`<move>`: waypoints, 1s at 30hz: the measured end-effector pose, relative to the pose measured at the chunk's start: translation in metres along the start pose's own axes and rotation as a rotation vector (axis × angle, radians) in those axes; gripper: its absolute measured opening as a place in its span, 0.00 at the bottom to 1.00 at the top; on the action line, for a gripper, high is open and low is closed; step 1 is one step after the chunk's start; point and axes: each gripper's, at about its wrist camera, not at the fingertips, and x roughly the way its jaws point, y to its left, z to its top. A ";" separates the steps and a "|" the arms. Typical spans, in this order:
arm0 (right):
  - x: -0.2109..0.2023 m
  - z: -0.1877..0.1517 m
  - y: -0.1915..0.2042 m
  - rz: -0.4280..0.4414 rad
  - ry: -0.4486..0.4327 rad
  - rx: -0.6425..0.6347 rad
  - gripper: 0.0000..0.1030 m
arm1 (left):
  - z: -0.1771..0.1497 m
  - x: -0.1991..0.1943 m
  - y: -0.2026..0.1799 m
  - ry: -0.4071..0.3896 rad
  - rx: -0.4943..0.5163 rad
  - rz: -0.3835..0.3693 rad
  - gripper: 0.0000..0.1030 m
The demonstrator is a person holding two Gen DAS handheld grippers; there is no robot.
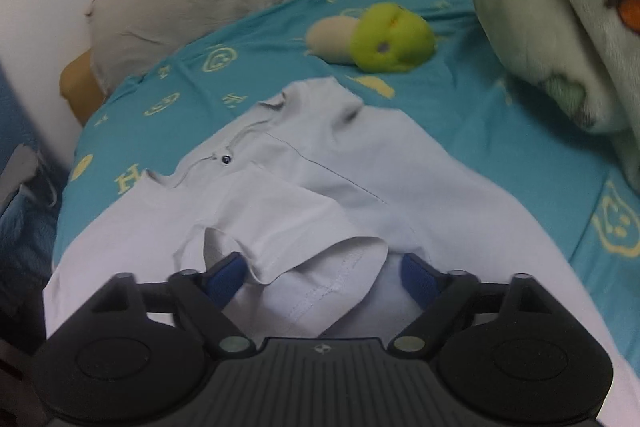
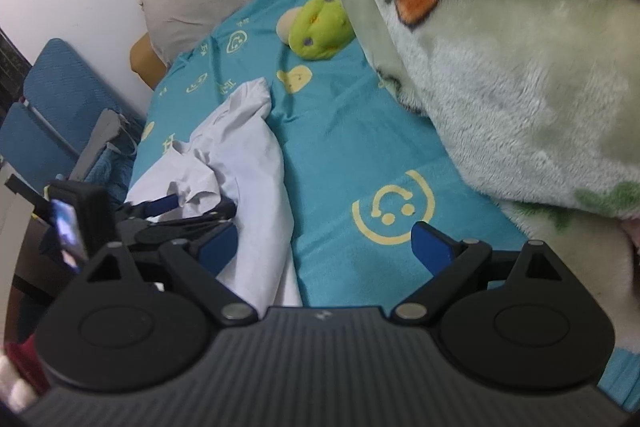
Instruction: Fold clothes
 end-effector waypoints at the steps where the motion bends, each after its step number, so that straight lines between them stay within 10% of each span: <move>1: 0.002 -0.001 -0.001 -0.001 0.010 0.006 0.92 | -0.002 0.001 0.007 -0.011 -0.044 -0.016 0.59; 4: 0.003 -0.003 -0.005 0.011 0.031 0.039 0.92 | -0.005 -0.004 0.042 -0.055 -0.226 -0.046 0.09; 12: -0.004 -0.008 0.000 0.012 0.023 0.033 0.92 | 0.031 -0.031 0.139 -0.187 -0.633 0.021 0.03; 16: -0.001 -0.010 0.002 -0.005 0.027 0.016 0.92 | 0.056 -0.021 0.164 -0.161 -0.673 0.187 0.04; 23: 0.009 -0.008 0.003 -0.024 0.031 -0.009 0.92 | 0.018 0.005 0.156 0.047 -0.702 0.187 0.38; 30: 0.003 -0.007 0.005 0.016 0.034 -0.017 0.92 | -0.063 -0.105 0.105 0.143 -0.822 -0.070 0.69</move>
